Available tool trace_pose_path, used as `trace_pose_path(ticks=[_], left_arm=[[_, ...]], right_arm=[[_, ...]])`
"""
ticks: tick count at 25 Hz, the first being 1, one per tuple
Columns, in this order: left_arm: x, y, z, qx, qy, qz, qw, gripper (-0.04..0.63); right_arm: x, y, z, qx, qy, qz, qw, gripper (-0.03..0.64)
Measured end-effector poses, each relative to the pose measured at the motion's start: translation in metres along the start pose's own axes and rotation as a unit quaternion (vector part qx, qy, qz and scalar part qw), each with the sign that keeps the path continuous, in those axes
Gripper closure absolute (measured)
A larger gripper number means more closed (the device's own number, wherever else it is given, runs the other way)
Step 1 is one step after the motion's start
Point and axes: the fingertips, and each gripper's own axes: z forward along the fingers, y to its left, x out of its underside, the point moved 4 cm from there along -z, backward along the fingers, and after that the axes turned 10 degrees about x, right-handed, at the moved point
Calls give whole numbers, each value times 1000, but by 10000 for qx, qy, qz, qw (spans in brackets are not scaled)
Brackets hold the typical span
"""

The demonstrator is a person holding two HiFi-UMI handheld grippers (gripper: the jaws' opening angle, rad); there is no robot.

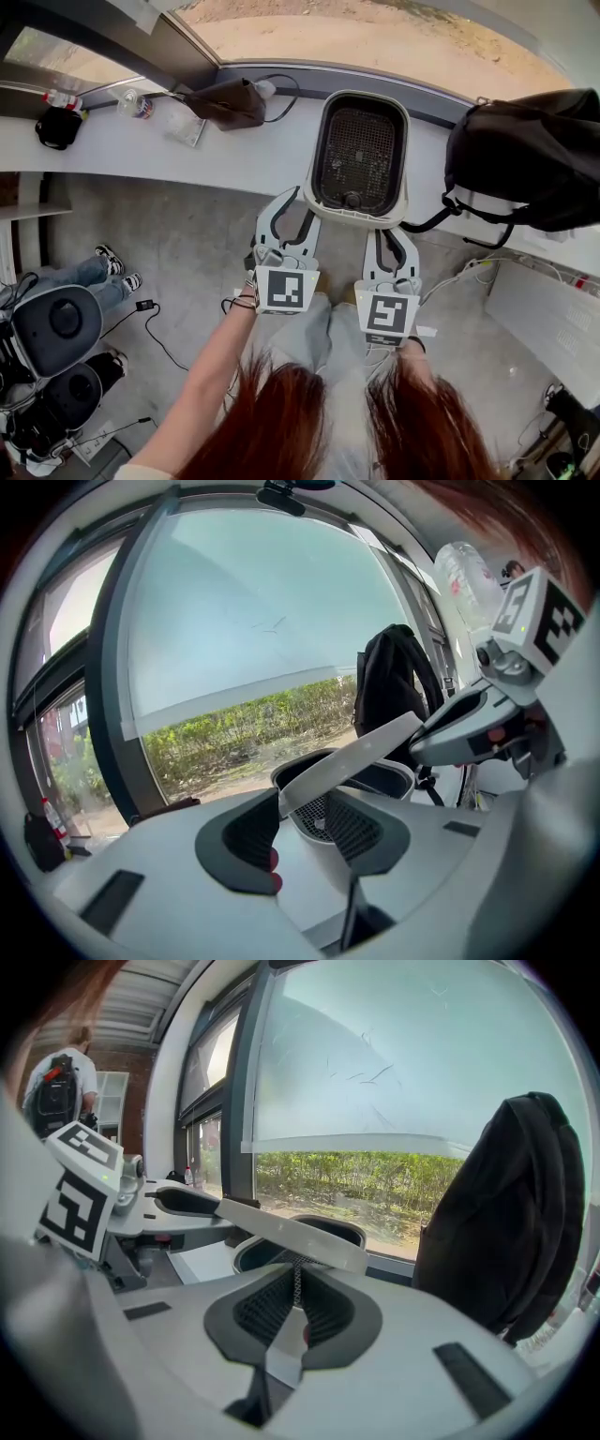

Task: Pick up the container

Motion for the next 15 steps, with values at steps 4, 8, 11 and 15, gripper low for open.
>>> trace_pose_path(ticks=[4,8,11,15], left_arm=[[-6,2,3,-96,-70,191,9997,454],[-10,4,4,-171,-91,279,9994,454],[-13,5,4,-187,-101,355,9991,454],[-18,7,6,-148,-111,396,9990,457]], right_arm=[[-3,-2,2,31,-26,22,10000,594],[-5,-5,2,36,-42,37,10000,594],[-8,-7,1,48,-12,39,10000,594],[-5,-10,0,35,29,35,10000,594]])
